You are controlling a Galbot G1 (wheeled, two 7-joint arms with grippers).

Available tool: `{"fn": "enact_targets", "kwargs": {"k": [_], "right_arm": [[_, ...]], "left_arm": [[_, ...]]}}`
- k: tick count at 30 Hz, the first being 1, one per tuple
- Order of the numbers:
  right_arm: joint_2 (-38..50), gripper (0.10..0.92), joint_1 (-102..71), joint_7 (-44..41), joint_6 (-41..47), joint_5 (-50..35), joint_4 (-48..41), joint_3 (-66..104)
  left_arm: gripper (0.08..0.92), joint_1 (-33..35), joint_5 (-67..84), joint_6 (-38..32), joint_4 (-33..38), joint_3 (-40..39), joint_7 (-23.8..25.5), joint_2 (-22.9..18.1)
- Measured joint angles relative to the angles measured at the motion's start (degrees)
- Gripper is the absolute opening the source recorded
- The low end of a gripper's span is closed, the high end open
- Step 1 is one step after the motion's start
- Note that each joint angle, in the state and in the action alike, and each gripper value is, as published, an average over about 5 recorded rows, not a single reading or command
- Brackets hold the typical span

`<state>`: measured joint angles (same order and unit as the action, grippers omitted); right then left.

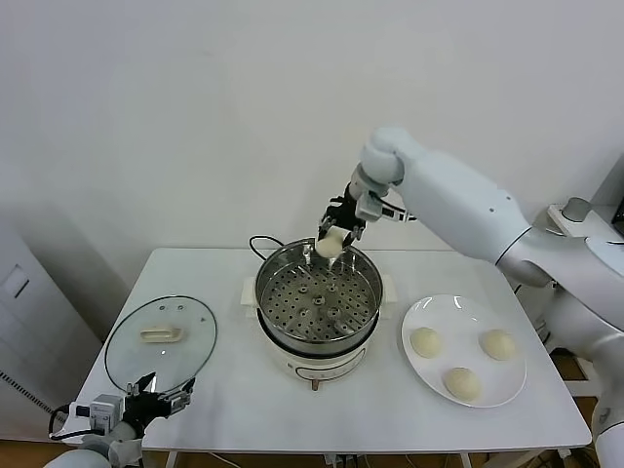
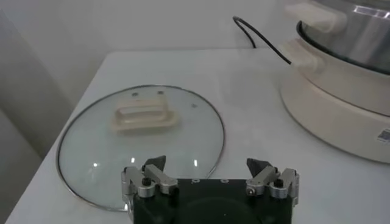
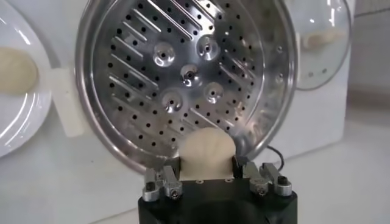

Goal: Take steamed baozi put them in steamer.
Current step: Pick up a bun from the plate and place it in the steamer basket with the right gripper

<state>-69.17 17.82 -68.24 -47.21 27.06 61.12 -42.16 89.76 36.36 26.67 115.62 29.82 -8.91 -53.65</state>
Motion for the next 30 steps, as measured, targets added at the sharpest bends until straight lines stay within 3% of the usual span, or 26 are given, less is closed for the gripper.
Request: {"fn": "enact_targets", "kwargs": {"k": [24, 30], "right_arm": [[-3.52, 0.534, -7.63, 1.31, 0.01, 12.39, -0.14, 3.09], [-3.93, 0.668, -7.69, 1.40, 0.01, 13.00, -0.75, 3.21]], "left_arm": [[0.823, -0.37, 0.69, 0.07, -0.11, -0.17, 0.09, -0.12], [0.823, -0.65, 1.16, 0.00, -0.33, -0.18, 0.13, -0.01]]}}
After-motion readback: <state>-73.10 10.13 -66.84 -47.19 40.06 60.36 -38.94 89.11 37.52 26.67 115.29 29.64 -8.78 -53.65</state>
